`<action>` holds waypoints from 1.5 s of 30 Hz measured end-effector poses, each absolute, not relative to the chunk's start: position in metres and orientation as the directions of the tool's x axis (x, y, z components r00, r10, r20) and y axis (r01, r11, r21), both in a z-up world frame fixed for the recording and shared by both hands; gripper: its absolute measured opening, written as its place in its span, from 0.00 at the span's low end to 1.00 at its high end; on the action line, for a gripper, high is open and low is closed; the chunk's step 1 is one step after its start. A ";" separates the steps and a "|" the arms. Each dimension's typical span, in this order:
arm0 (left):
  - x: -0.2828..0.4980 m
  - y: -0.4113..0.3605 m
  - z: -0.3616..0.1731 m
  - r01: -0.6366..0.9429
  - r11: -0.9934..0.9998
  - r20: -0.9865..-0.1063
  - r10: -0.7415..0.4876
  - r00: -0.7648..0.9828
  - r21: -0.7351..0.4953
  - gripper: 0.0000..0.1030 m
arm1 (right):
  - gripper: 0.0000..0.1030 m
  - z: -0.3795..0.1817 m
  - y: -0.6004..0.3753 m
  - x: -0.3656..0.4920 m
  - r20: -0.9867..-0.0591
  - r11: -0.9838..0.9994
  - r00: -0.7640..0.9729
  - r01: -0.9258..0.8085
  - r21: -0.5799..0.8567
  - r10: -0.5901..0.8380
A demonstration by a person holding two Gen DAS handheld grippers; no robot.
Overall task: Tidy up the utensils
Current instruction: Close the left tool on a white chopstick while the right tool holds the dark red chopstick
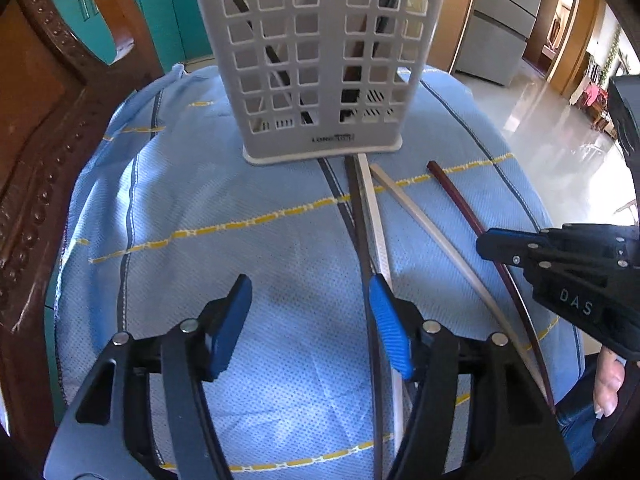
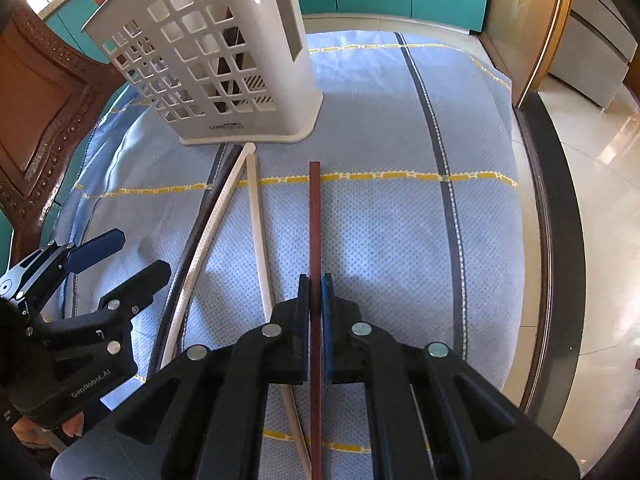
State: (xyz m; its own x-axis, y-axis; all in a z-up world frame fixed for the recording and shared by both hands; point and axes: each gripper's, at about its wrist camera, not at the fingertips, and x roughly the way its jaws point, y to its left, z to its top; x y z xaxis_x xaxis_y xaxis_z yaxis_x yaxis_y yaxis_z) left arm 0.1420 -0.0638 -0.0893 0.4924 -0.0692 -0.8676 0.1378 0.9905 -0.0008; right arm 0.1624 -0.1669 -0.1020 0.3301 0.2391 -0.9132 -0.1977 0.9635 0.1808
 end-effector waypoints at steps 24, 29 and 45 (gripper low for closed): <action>0.134 -0.074 -0.104 0.185 0.982 -0.893 -0.121 0.434 -0.043 0.65 | 0.07 -0.102 -0.169 0.163 -0.917 0.971 0.339 -0.182 0.157 0.212; 0.134 -0.075 -0.104 0.188 0.981 -0.893 -0.122 0.432 -0.042 0.66 | 0.07 -0.102 -0.168 0.164 -0.918 0.973 0.346 -0.184 0.138 0.196; 0.136 -0.082 -0.107 0.203 0.979 -0.891 -0.109 0.442 -0.020 0.74 | 0.07 -0.103 -0.168 0.164 -0.918 0.974 0.346 -0.181 0.138 0.195</action>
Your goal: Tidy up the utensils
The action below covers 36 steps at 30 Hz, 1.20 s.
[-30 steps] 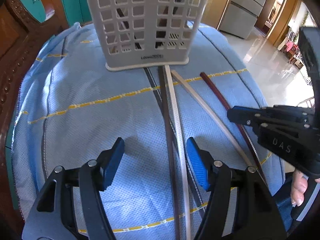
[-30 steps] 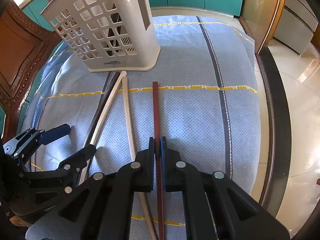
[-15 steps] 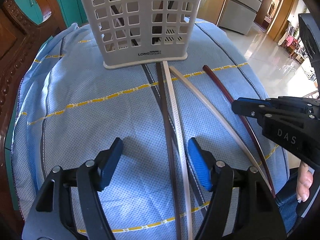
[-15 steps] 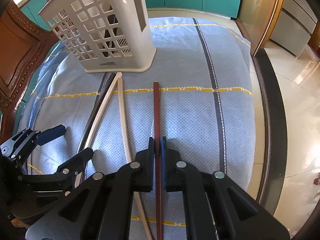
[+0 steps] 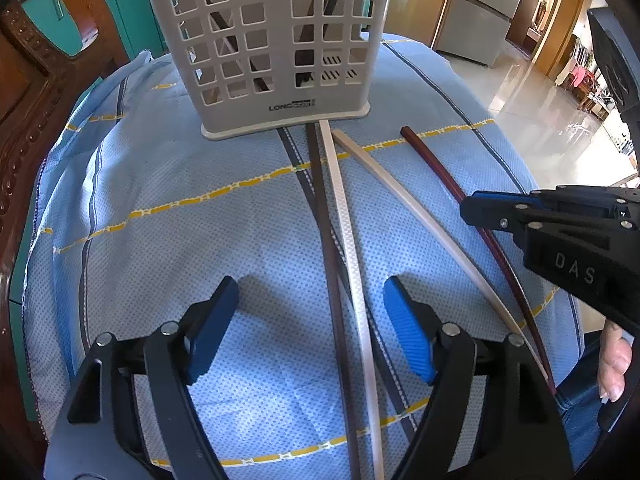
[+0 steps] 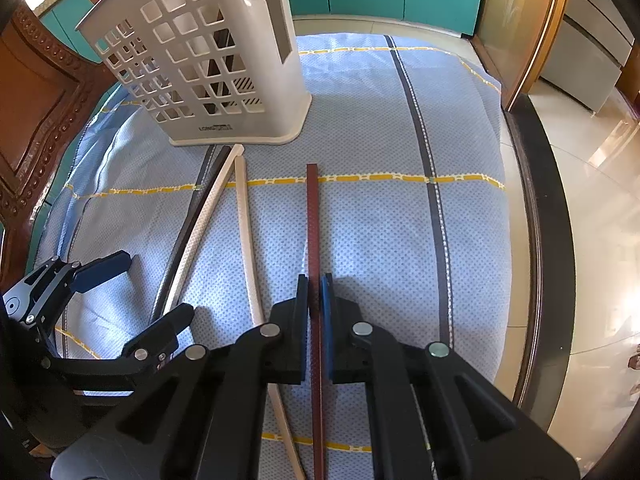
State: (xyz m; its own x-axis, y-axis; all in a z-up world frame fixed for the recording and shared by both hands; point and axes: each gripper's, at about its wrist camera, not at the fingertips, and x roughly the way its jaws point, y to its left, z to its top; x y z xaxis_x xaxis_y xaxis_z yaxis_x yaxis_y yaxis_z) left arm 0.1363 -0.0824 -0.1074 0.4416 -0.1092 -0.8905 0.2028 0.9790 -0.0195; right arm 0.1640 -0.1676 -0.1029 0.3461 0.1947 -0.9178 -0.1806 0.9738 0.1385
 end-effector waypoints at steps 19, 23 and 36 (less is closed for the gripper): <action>0.138 -0.070 -0.100 0.150 0.988 -0.890 -0.091 0.447 -0.026 0.14 | 0.07 -0.103 -0.167 0.163 -0.917 0.973 0.348 -0.186 0.136 0.195; 0.137 -0.068 -0.100 0.144 0.989 -0.894 -0.097 0.437 -0.037 0.12 | 0.07 -0.103 -0.164 0.161 -0.914 0.967 0.345 -0.208 0.147 0.213; 0.126 -0.050 -0.088 0.113 0.989 -0.881 -0.136 0.453 -0.094 0.12 | 0.07 -0.093 -0.157 0.152 -0.894 0.947 0.359 -0.267 0.176 0.267</action>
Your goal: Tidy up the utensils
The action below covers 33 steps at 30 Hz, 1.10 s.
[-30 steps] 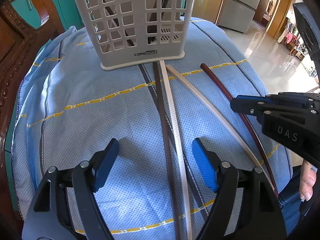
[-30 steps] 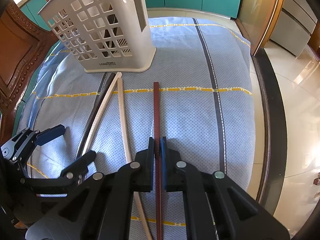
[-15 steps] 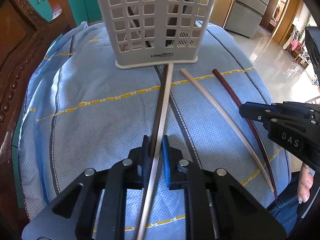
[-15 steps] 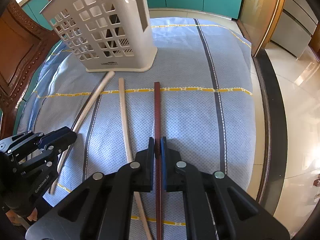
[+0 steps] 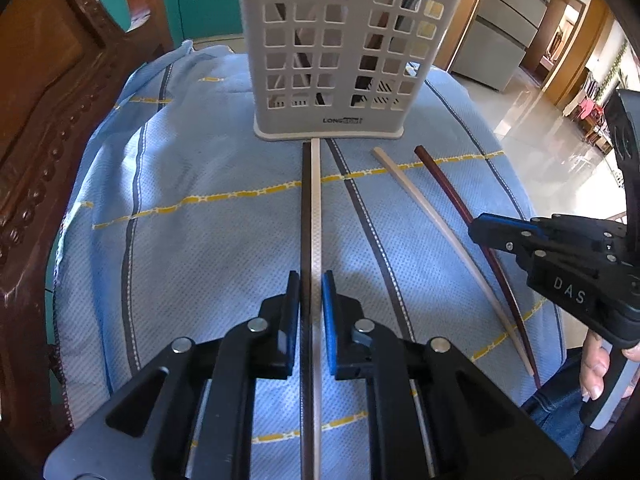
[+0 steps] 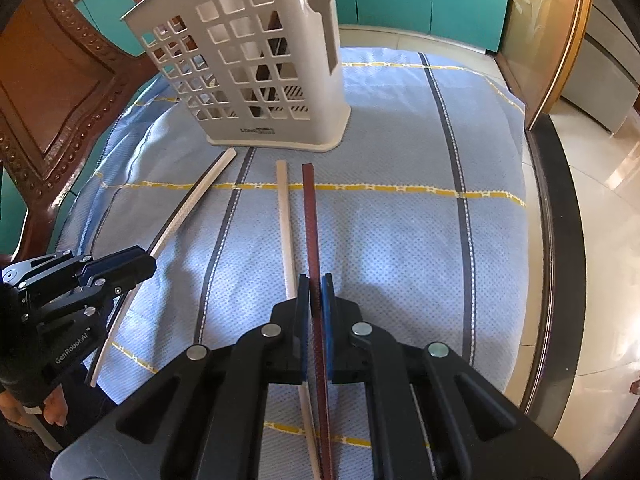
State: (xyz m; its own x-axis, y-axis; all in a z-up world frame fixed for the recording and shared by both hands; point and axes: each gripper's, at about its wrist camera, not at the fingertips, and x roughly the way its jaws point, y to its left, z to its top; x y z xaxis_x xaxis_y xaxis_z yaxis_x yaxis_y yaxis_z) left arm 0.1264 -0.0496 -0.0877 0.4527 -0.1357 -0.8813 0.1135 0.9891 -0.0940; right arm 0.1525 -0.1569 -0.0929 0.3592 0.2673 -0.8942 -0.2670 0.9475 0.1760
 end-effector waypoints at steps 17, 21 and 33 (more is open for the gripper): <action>0.123 -0.026 -0.089 0.063 0.990 -0.879 -0.142 0.455 -0.127 0.12 | 0.07 -0.095 -0.162 0.157 -0.900 0.958 0.360 -0.235 0.165 0.244; 0.129 -0.028 -0.096 0.055 0.992 -0.886 -0.124 0.446 -0.111 0.13 | 0.07 -0.095 -0.164 0.158 -0.901 0.957 0.357 -0.237 0.168 0.247; 0.146 -0.029 -0.104 0.040 0.998 -0.889 -0.069 0.453 -0.057 0.20 | 0.07 -0.103 -0.158 0.157 -0.912 0.956 0.342 -0.256 0.142 0.227</action>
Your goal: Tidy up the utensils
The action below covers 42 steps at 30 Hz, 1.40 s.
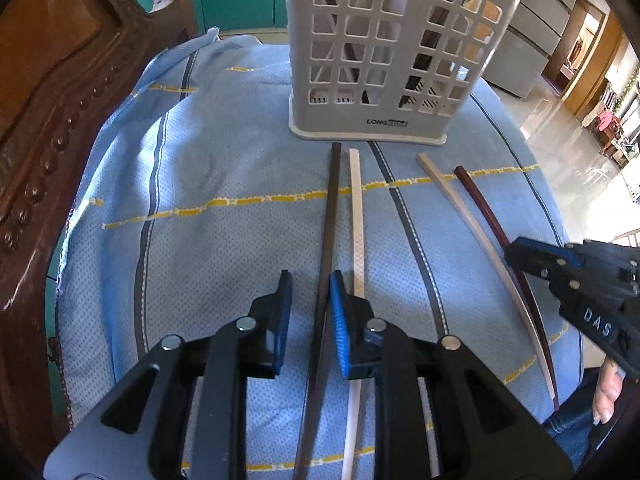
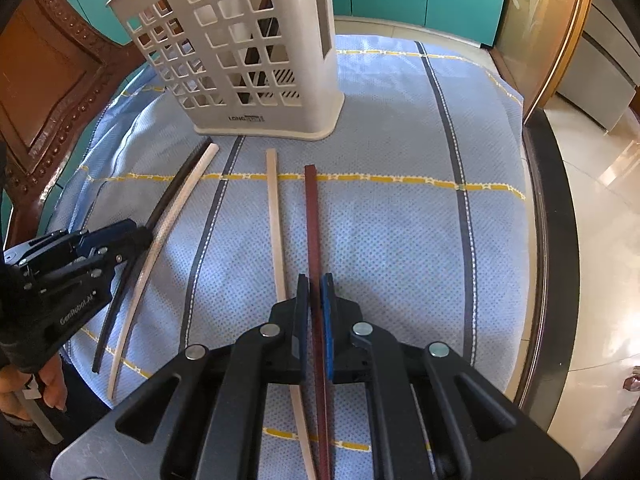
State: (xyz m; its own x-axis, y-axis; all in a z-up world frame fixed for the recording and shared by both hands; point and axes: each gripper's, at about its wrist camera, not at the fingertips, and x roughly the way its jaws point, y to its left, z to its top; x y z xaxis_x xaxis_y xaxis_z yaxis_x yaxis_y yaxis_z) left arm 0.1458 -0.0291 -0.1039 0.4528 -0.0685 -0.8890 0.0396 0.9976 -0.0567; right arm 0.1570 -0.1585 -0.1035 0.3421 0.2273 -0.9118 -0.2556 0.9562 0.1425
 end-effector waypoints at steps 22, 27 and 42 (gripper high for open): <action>0.160 -0.031 -0.108 0.004 1.000 -0.881 -0.007 0.473 -0.005 0.38 | 0.18 -0.105 -0.151 0.156 -0.913 0.962 0.373 -0.266 0.067 0.167; 0.161 -0.028 -0.108 -0.006 1.000 -0.879 0.003 0.478 0.001 0.43 | 0.18 -0.100 -0.152 0.154 -0.899 0.957 0.386 -0.271 0.102 0.205; 0.164 -0.031 -0.109 -0.014 1.000 -0.873 0.023 0.486 0.018 0.48 | 0.18 -0.099 -0.146 0.155 -0.904 0.943 0.367 -0.319 0.097 0.218</action>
State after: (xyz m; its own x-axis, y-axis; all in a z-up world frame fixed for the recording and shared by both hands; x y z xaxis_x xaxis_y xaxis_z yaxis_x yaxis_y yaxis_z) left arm 0.1642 -0.0312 -0.1094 0.4863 0.0227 -0.8735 -0.0138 0.9997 0.0183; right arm 0.1553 -0.1463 -0.0987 0.3675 0.2177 -0.9042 -0.3188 0.9428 0.0974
